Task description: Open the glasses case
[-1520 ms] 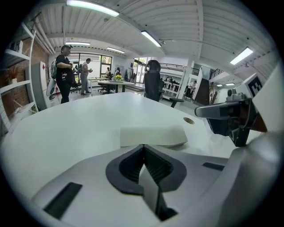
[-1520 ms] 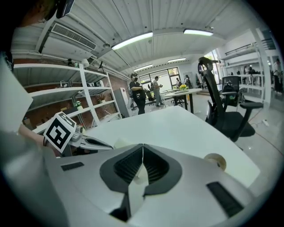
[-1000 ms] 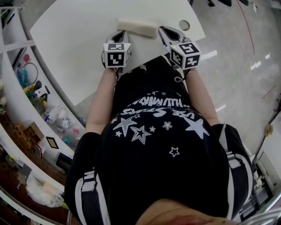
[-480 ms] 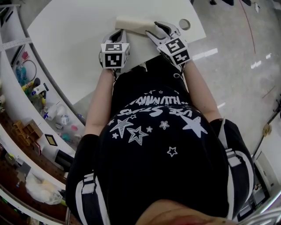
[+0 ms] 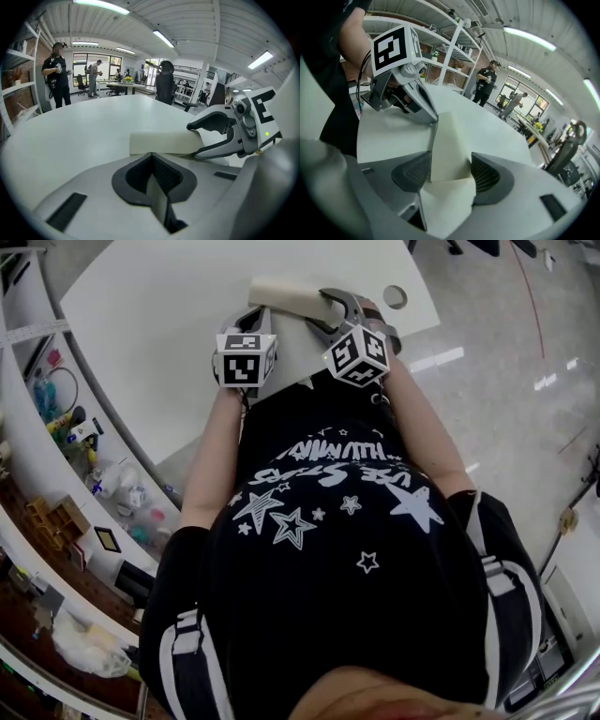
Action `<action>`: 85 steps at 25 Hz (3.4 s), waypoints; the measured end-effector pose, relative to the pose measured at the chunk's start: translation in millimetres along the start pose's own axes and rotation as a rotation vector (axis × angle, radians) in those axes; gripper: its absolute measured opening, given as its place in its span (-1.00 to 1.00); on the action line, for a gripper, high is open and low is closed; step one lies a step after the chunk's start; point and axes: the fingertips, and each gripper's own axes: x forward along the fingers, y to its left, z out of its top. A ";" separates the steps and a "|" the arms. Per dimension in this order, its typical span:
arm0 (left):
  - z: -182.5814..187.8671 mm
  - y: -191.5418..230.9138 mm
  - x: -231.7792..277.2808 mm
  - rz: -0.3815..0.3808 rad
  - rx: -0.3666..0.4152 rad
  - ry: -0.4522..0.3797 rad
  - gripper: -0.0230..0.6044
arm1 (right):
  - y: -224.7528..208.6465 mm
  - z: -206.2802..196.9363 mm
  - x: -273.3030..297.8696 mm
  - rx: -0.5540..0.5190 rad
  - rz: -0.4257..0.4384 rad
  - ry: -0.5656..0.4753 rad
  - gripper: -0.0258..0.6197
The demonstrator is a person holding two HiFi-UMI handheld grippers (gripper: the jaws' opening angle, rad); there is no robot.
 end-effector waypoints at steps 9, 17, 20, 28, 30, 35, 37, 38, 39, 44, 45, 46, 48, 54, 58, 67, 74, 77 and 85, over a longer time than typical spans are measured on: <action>0.3 -0.2 1.1 0.001 0.026 -0.001 -0.89 | -1.5 -0.8 0.3 0.045 0.048 0.027 -0.09; 0.1 -0.3 2.0 -0.001 0.030 0.000 -0.89 | -2.6 -1.0 0.7 0.059 0.073 0.040 -0.09; -0.1 -0.7 1.7 -0.005 0.033 0.003 -0.89 | -3.2 -0.6 0.2 0.085 0.085 0.036 -0.09; 0.8 -0.6 1.4 -0.004 0.037 0.001 -0.89 | -6.7 1.9 -1.4 0.124 0.120 0.027 -0.09; 1.2 -1.6 1.8 -0.008 0.044 -0.001 -0.89 | -7.0 1.1 -3.0 0.127 0.106 0.029 -0.09; 2.6 -0.7 2.5 -0.013 0.052 -0.003 -0.89 | -21.6 7.6 -12.2 0.213 0.055 -0.029 -0.09; 1.2 -0.3 2.4 -0.012 0.046 0.001 -0.89 | -33.1 11.6 -16.1 0.257 0.033 -0.058 -0.09; 0.3 -0.6 2.1 -0.013 0.044 0.004 -0.89 | -38.4 12.6 -17.5 0.279 0.022 -0.067 -0.09; -0.2 -1.0 2.0 -0.015 0.042 0.006 -0.89 | -44.0 13.4 -18.3 0.296 0.012 -0.073 -0.09; -0.1 -1.1 2.7 -0.017 0.038 0.008 -0.89 | -72.0 15.1 -15.7 0.361 -0.039 -0.089 -0.09; 0.0 -1.3 2.9 -0.019 0.037 0.009 -0.89 | -76.7 13.8 -14.9 0.380 -0.048 -0.089 -0.09; 0.1 -1.2 2.8 -0.020 0.037 0.009 -0.89 | -80.7 12.4 -13.8 0.399 -0.054 -0.087 -0.09; -0.1 -0.7 2.2 -0.022 0.039 0.010 -0.89 | -86.0 10.0 -11.6 0.438 -0.063 -0.085 -0.09; -0.3 -0.3 2.5 -0.022 0.041 0.009 -0.89 | -91.0 7.6 -9.1 0.491 -0.081 -0.084 -0.09; -0.6 -1.5 3.5 -0.021 0.043 0.008 -0.89 | -90.4 8.8 -18.2 0.536 -0.090 -0.113 -0.09; 4.2 1.5 -0.5 0.024 0.069 -0.065 -0.89 | -75.4 1.2 -54.5 0.596 -0.093 -0.143 -0.09; 15.5 -6.2 -44.4 0.104 -0.023 -0.181 -0.89 | -68.0 -16.0 -82.9 0.610 -0.070 -0.180 -0.09; 20.4 -15.8 -61.0 0.133 -0.042 -0.214 -0.89 | -62.6 -23.6 -92.2 0.620 -0.047 -0.201 -0.09; 20.2 -63.9 -95.7 0.196 -0.081 -0.284 -0.89 | -38.9 -38.8 -129.0 0.592 0.057 -0.259 -0.09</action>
